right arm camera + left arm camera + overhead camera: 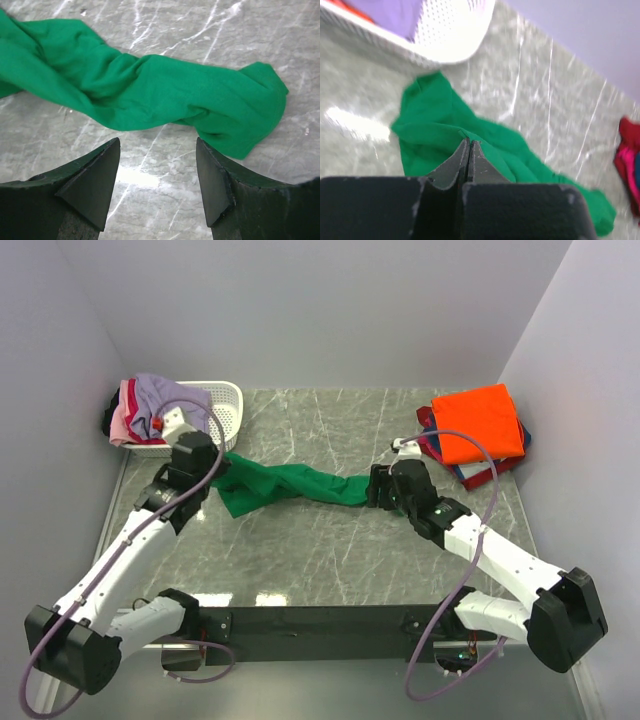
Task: Fold and stack the t-shirts
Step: Flatten the tshirt out
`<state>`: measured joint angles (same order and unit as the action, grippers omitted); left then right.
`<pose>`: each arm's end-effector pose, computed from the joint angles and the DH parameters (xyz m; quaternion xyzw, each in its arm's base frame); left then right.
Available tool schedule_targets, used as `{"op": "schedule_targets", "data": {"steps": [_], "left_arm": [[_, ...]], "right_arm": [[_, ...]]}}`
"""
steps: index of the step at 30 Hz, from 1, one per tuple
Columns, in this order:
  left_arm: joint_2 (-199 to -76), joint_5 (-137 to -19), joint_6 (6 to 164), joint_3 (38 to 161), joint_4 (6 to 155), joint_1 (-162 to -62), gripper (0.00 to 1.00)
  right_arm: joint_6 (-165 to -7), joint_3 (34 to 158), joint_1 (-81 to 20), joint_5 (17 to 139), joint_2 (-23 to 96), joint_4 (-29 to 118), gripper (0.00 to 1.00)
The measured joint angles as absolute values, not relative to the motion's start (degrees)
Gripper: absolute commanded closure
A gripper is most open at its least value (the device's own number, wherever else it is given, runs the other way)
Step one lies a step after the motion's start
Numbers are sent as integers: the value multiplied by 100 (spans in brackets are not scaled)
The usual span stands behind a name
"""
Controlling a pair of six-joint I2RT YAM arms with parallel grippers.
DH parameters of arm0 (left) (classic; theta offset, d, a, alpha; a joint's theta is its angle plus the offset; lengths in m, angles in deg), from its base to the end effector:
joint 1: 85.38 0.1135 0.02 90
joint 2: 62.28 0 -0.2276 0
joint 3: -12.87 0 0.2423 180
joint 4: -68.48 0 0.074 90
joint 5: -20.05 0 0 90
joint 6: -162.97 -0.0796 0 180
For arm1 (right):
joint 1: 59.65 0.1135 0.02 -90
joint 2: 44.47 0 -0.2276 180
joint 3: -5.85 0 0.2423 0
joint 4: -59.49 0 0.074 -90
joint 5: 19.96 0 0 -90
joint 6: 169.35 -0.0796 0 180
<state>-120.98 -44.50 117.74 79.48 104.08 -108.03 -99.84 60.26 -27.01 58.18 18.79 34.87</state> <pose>0.2632 -0.0728 0.2735 -0.2720 0.7974 -0.1233 0.5244 0.2477 0.1393 0.1957 -0.0441 0.8763 0.1293 0.4620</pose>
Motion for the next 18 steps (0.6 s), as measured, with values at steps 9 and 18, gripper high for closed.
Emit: {"op": "schedule_targets", "data": {"steps": [9, 18], "left_arm": [[-12153, -4924, 11252, 8492, 10001, -9575, 99], [-12282, -5434, 11046, 8621, 9780, -8624, 99]], "right_arm": [[-10034, 6162, -2620, 5943, 2109, 3443, 32], [-10257, 6271, -2329, 5862, 2369, 3144, 32]]}}
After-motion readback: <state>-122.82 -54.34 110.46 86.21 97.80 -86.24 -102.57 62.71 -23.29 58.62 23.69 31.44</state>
